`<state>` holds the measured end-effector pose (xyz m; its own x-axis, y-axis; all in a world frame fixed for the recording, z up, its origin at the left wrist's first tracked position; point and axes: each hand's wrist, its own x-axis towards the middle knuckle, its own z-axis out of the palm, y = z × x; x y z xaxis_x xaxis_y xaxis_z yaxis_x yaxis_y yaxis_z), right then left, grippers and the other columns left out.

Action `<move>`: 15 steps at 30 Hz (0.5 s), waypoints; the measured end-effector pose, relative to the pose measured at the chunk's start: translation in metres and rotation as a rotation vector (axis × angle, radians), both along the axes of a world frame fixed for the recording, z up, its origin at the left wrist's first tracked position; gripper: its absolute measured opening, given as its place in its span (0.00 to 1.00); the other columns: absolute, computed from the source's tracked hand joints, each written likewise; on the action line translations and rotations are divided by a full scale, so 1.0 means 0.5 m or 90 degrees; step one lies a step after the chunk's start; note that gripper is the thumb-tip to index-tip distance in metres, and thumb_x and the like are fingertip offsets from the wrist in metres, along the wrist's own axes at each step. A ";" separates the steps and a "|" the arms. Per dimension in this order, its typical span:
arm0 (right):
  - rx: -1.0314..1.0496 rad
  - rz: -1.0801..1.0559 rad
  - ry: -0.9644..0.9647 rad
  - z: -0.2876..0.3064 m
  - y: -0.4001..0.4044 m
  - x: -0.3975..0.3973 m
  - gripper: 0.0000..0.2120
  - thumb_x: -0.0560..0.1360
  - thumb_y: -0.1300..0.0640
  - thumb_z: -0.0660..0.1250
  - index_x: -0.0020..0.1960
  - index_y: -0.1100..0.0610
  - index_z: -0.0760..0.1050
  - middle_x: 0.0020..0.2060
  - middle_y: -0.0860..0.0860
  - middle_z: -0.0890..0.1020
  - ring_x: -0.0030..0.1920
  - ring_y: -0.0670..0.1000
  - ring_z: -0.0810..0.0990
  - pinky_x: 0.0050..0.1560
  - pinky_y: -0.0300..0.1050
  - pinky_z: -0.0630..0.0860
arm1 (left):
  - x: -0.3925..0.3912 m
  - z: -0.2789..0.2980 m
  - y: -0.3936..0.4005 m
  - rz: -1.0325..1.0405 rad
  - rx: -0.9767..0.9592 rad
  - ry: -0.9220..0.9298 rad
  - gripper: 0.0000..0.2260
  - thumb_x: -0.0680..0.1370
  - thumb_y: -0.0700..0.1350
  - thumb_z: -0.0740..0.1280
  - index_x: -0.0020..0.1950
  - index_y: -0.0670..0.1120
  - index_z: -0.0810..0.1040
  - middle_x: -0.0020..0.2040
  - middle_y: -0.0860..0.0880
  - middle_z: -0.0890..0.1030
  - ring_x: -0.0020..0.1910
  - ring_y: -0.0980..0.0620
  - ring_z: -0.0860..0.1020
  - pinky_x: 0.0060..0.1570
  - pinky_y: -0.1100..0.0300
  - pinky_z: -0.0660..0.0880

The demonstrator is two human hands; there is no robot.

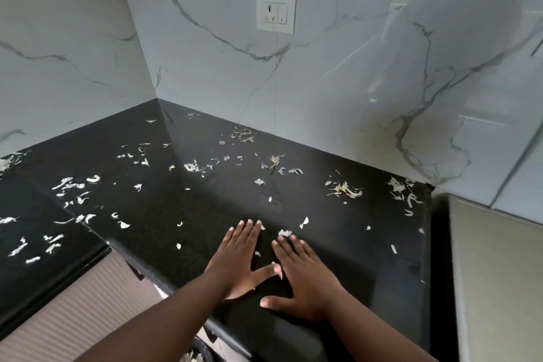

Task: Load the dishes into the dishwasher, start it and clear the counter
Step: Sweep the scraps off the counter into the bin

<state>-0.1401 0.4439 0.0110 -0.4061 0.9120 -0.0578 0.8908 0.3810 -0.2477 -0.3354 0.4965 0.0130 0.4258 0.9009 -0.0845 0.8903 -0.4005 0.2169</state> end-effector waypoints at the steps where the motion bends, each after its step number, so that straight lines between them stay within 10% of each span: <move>1: 0.002 0.032 0.031 0.004 0.010 -0.003 0.54 0.67 0.20 0.51 0.79 0.52 0.39 0.75 0.43 0.36 0.75 0.43 0.30 0.75 0.45 0.34 | 0.003 0.002 0.008 -0.025 0.000 -0.011 0.49 0.68 0.77 0.44 0.79 0.49 0.37 0.80 0.52 0.41 0.76 0.57 0.33 0.74 0.58 0.34; 7: 0.098 -0.099 0.211 0.039 0.084 0.075 0.42 0.71 0.29 0.60 0.78 0.46 0.53 0.77 0.41 0.53 0.76 0.39 0.47 0.74 0.37 0.46 | 0.031 0.012 0.069 -0.105 0.004 -0.029 0.47 0.70 0.76 0.47 0.79 0.50 0.38 0.78 0.57 0.39 0.75 0.60 0.33 0.72 0.62 0.32; 15: 0.120 -0.411 0.051 0.088 0.178 0.409 0.48 0.65 0.21 0.51 0.77 0.48 0.58 0.77 0.52 0.60 0.77 0.52 0.54 0.76 0.51 0.52 | 0.060 0.013 0.152 -0.157 0.004 -0.040 0.44 0.71 0.76 0.50 0.76 0.55 0.34 0.77 0.60 0.39 0.74 0.65 0.32 0.74 0.62 0.33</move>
<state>0.0644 0.5329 0.0550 0.2277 0.9645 0.1338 0.9358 -0.1787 -0.3040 -0.3056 0.5725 0.0196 0.6369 0.7695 -0.0463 0.7505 -0.6052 0.2653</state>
